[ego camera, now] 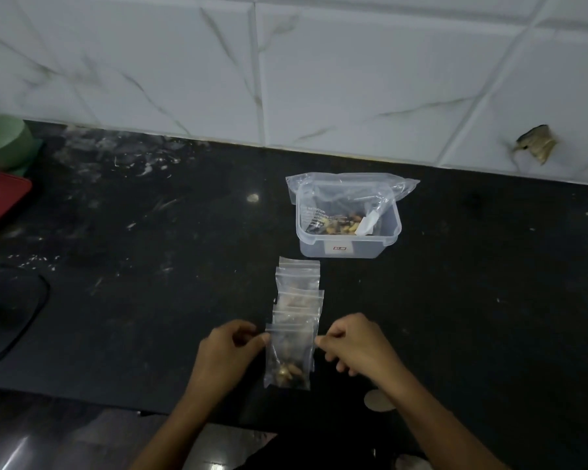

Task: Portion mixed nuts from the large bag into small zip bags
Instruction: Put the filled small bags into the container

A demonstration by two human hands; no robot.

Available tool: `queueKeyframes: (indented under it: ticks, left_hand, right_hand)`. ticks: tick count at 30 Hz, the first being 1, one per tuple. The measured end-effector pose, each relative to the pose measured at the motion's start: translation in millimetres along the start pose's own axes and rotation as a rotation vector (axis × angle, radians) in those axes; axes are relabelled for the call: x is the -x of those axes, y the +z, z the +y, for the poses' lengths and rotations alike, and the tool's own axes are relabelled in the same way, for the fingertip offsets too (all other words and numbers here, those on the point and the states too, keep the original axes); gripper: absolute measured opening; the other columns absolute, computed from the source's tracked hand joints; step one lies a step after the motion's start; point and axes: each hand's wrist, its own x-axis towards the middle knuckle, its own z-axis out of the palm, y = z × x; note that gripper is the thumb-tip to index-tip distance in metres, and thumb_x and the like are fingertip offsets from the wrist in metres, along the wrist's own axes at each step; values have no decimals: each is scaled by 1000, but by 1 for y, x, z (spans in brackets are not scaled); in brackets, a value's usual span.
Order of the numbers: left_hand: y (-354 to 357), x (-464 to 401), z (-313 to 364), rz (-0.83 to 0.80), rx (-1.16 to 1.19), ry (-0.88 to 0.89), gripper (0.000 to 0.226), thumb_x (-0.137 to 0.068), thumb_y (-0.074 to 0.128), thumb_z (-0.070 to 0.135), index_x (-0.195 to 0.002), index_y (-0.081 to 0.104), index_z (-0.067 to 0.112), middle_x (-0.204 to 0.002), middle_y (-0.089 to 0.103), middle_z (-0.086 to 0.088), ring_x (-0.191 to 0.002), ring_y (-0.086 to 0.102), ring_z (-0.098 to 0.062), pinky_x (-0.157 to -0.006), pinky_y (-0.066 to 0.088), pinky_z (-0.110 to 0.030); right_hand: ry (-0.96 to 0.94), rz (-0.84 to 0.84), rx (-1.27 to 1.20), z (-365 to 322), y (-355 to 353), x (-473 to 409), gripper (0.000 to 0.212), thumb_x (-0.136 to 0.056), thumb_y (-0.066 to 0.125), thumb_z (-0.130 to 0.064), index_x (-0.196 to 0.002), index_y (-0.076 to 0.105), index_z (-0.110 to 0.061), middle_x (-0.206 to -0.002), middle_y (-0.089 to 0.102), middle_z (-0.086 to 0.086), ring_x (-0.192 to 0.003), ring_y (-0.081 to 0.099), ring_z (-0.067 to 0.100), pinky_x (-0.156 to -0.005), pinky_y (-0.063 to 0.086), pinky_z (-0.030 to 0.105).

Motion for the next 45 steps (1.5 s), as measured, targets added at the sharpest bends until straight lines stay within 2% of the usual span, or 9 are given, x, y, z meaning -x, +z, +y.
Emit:
queueKeyframes:
  ticks: [5, 10, 17, 22, 25, 28, 36, 42, 45]
  left_hand:
    - [16, 14, -13, 17, -43, -45, 32, -79, 78, 40, -105, 72, 22, -84, 67, 12, -77, 60, 3, -67, 44, -12]
    - [17, 11, -15, 1, -51, -40, 19, -81, 78, 33, -98, 74, 23, -85, 70, 11, -78, 61, 4, -64, 43, -9]
    - [24, 16, -14, 14, 3, -11, 9, -84, 75, 23, -79, 72, 29, -75, 72, 11, -72, 65, 2, -61, 44, -10]
    - [26, 21, -13, 7, 36, 34, 12, -86, 73, 19, -75, 72, 24, -74, 73, 8, -70, 66, 1, -62, 47, -14]
    - [20, 23, -3, 18, 81, 109, 16, -88, 70, 16, -74, 71, 24, -74, 72, 8, -68, 66, 0, -61, 49, -16]
    - [10, 19, 26, 39, 125, 248, 17, -89, 67, 13, -77, 69, 25, -81, 71, 10, -74, 66, -2, -63, 50, -17]
    - [-7, -39, 141, 74, 138, 566, 10, -91, 65, 16, -85, 66, 24, -82, 68, 8, -77, 64, 1, -68, 50, -10]
    - [-7, -108, 165, 269, 81, 395, 18, -93, 62, 12, -110, 66, 14, -105, 67, 0, -89, 63, -6, -75, 49, -17]
    - [-3, -122, 158, 256, 56, 322, 13, -93, 62, 12, -106, 64, 12, -96, 65, -1, -73, 57, -1, -60, 41, -12]
  right_hand:
    - [35, -7, 49, 4, 23, 8, 26, -87, 66, -35, -87, 71, -9, -78, 73, 3, -57, 65, 8, -47, 48, 19]
    - [41, -13, 73, 4, 38, 6, 29, -83, 71, -37, -83, 71, -8, -77, 74, 6, -60, 68, 12, -49, 52, 21]
    - [9, 25, 68, 10, 48, 2, 23, -83, 71, -35, -80, 70, -12, -76, 73, 3, -64, 71, 15, -70, 60, 34]
    - [-21, -13, -60, 9, 42, 9, 18, -81, 74, -29, -74, 65, -16, -71, 69, 0, -58, 62, 6, -51, 49, 21]
    - [-86, -64, -206, 1, 30, 21, 12, -80, 74, -27, -84, 65, -22, -77, 69, -1, -62, 63, 5, -53, 47, 21]
    - [-174, -74, -295, -14, 6, 30, 37, -77, 77, -28, -109, 60, -37, -92, 72, -6, -68, 65, 4, -53, 46, 20]
    - [-296, 293, -314, -55, -84, 11, 7, -90, 63, -21, -92, 68, -18, -74, 72, 7, -60, 67, 15, -49, 49, 25]
    - [-201, 492, -439, -59, -137, -38, 13, -90, 60, -12, -100, 68, -11, -81, 72, 13, -68, 72, 23, -67, 61, 37]
    - [-129, 558, -411, -54, -148, -65, 12, -88, 58, -6, -84, 67, -13, -78, 72, 14, -66, 73, 25, -66, 62, 41]
